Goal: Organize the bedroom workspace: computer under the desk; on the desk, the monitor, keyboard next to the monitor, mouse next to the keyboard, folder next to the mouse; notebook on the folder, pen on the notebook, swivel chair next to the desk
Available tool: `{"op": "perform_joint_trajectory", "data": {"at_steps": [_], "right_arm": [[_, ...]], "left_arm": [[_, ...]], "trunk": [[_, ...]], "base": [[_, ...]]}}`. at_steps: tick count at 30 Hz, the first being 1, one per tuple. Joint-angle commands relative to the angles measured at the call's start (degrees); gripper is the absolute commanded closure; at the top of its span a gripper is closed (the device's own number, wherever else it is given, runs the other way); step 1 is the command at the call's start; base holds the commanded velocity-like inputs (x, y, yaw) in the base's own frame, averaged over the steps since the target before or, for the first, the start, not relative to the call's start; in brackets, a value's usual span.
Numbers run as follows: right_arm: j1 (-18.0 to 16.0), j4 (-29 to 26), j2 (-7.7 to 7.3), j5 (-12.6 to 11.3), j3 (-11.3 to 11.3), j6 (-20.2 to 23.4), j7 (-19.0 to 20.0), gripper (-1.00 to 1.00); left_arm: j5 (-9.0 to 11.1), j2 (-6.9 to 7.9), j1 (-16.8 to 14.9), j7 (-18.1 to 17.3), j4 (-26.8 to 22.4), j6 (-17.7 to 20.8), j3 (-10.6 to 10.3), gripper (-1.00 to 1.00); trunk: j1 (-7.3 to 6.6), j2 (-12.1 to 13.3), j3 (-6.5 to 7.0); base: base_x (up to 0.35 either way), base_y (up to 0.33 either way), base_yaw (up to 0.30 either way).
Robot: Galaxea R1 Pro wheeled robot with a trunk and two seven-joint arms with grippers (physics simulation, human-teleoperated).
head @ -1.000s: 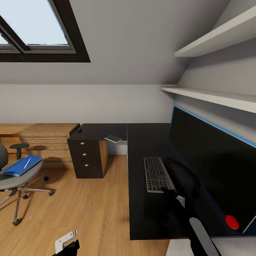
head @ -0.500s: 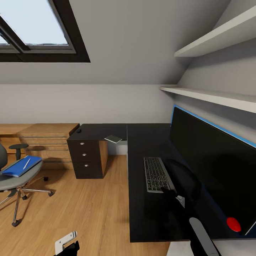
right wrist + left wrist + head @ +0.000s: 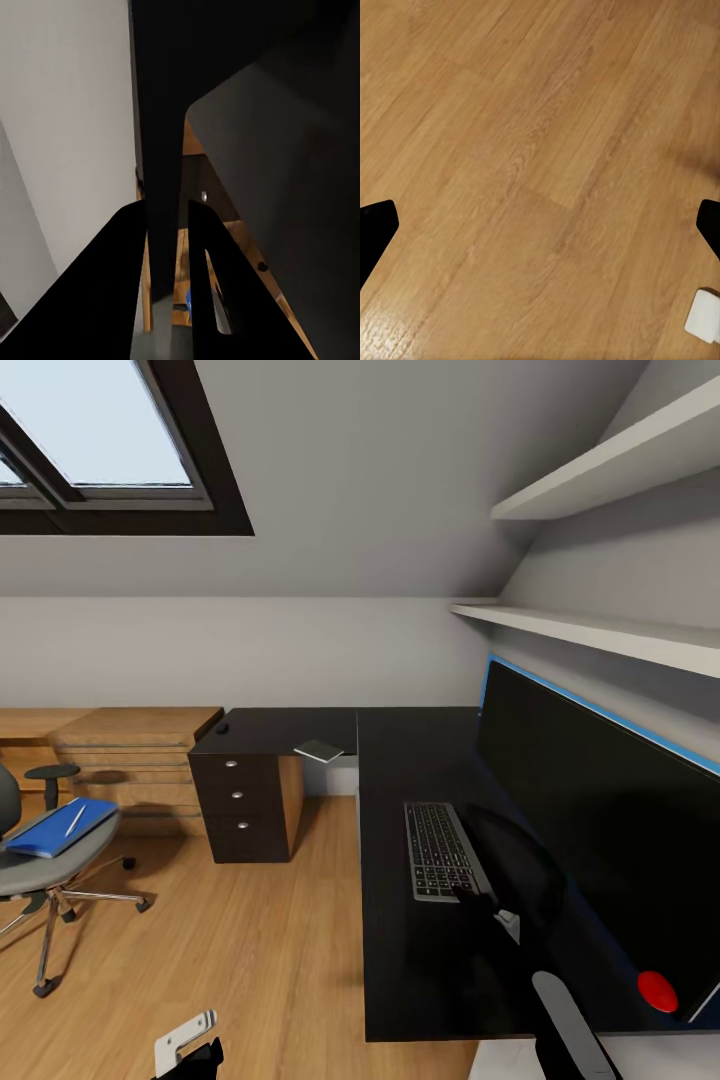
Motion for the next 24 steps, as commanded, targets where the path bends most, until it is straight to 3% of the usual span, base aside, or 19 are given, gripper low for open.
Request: {"op": "perform_joint_trajectory", "data": {"at_steps": [1,19,20,24], "right_arm": [[-0.03,2.33,0.07,0.58,-0.25,0.41,0.09,1.0],[-0.04,2.33,0.0,0.58,-0.25,0.41,0.02,1.0],[-0.04,2.33,0.0,0.58,-0.25,0.41,0.01,-1.0],[-0.01,2.33,0.0,0.59,-0.25,0.41,-0.01,-1.0]], "left_arm": [[0.34,-0.01,-0.02,0.26,-0.09,0.24,0.0,-1.0],[0.34,-0.01,-0.02,0.27,-0.05,0.21,0.0,-1.0],[0.34,-0.01,-0.02,0.27,-0.05,0.22,0.0,-1.0],[0.34,-0.01,-0.02,0.27,-0.07,0.19,0.0,-1.0]], "trunk": [[0.0,-0.03,-0.07],[0.0,-0.03,-0.07],[0.0,-0.03,-0.07],[0.0,-0.03,-0.07]], "base": [[0.0,0.0,0.0],[0.0,0.0,0.0],[0.0,0.0,0.0],[0.0,0.0,0.0]]}}
